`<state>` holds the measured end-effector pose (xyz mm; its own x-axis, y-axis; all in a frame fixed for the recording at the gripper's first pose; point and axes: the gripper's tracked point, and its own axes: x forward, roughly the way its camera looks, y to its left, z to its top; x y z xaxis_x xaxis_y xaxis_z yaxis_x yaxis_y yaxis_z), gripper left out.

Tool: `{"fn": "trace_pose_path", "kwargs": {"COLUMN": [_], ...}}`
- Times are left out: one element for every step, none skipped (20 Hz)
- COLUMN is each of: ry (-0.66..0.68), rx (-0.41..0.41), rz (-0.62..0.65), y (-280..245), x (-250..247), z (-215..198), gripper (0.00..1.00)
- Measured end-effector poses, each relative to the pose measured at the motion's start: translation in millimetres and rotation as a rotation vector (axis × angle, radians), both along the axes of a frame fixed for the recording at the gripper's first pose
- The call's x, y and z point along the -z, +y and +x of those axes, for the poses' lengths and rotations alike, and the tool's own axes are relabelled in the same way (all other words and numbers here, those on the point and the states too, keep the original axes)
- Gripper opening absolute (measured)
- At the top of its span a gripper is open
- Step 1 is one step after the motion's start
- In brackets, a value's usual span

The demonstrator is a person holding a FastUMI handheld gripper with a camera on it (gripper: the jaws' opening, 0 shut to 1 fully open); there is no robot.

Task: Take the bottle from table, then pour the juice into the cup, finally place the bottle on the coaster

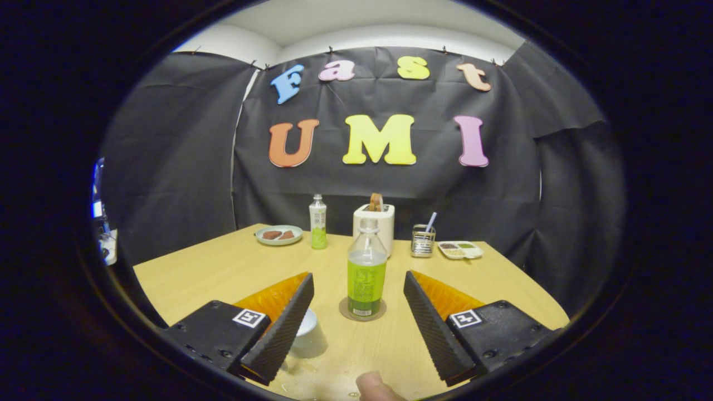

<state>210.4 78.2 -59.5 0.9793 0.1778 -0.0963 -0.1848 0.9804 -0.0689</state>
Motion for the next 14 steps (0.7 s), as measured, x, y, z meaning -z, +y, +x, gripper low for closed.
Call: {"fn": "trace_pose_path", "kwargs": {"ry": [-0.004,-0.013,-0.025,-0.047,-0.067,-0.085,-0.094,-0.100,-0.100,-0.104,-0.101,-0.096,-0.087,-0.087], "rx": [0.012,0.018,0.018,0.026,0.035,0.044,0.053,0.057,0.055,0.051,0.049,0.047,0.053,0.062], "rz": [0.011,0.026,0.038,0.053,0.065,0.076,0.084,0.096,0.107,0.117,0.121,0.121,0.119,0.122], "y": [-5,-10,-12,-17,-24,-30,-34,-39,-41,-44,-47,-52,-57,-64], "x": [-2,-4,-8,-11,-14,-16,-15,-15,-15,-15,-14,-12,-9,-9], "z": [-14,-29,-45,-59,-72,-83,-93,-102,-111,-118,-125,-130,-135,-140], "gripper": [1.00,1.00,1.00,1.00,1.00,1.00,1.00,1.00,1.00,1.00,1.00,1.00,1.00,1.00]}}
